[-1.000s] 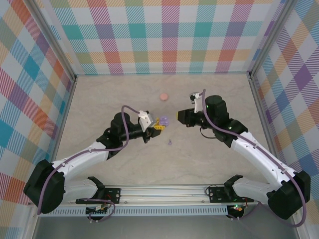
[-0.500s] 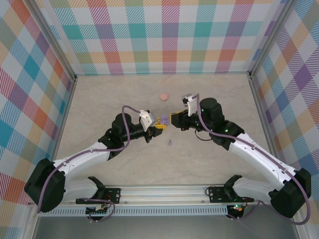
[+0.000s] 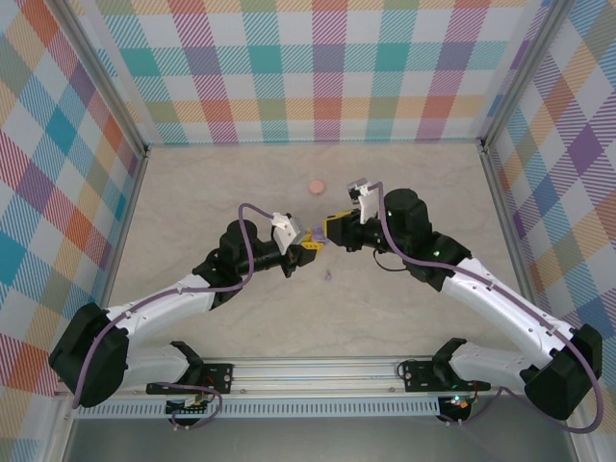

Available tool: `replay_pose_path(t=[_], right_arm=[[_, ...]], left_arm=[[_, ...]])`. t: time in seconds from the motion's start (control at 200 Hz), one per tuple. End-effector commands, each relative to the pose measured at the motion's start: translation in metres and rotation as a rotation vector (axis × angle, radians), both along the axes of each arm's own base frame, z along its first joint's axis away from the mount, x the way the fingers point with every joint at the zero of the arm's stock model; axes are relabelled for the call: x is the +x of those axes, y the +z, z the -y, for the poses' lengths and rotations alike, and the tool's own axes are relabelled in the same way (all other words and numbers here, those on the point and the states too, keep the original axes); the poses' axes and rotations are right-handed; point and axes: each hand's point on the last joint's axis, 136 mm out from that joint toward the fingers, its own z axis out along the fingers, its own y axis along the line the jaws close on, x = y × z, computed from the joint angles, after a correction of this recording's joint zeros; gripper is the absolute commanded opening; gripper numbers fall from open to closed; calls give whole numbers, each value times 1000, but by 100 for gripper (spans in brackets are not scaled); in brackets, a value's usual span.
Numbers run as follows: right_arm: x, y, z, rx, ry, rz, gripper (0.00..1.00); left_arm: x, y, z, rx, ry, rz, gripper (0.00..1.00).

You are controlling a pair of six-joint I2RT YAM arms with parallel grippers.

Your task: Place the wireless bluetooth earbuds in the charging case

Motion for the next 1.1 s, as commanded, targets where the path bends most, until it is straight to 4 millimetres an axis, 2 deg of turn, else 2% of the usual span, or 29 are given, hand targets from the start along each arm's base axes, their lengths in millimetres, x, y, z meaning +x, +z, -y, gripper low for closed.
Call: replay_pose_path(t=[0.0,0.435,1.095], right_arm=[[1,25,-2,36,2,93,26],[2,22,-5,20,-4,104,26],[1,14,-7,3,7,88,26]], left_arm=[[0,29,8,-77,-12,35,20],[-4,39,11,-117,-25,9,20],[-8,43,16,-124,-44,2,20]])
